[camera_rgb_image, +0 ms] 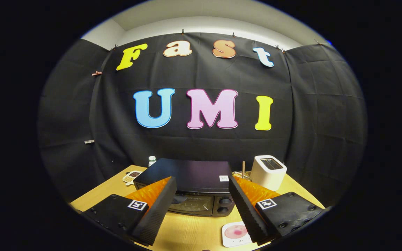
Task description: Open the toaster oven, put the food inside, and close the toaster oven door.
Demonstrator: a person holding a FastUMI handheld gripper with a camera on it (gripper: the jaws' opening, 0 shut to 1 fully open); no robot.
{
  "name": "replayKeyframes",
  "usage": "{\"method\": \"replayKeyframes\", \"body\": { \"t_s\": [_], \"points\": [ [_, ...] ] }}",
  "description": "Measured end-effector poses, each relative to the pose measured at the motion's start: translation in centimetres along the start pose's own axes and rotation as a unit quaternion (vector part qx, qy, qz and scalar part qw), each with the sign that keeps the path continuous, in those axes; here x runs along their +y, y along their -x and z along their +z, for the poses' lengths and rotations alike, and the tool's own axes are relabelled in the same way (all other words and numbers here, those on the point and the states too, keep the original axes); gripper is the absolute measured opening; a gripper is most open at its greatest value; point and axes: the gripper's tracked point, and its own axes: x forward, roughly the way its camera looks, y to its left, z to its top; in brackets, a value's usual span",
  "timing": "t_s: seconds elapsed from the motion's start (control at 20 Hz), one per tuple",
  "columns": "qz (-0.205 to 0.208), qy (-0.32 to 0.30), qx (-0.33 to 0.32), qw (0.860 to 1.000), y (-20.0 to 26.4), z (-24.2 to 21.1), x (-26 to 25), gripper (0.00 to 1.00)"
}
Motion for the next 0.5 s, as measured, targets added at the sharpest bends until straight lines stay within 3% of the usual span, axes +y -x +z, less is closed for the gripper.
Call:
{"method": "replayKeyframes", "body": {
  "t_s": [0.5],
  "points": [
    [-0.006,0.006,0.047,0.999,-6.9,-4.6,5.6,0.98]
  ]
}}
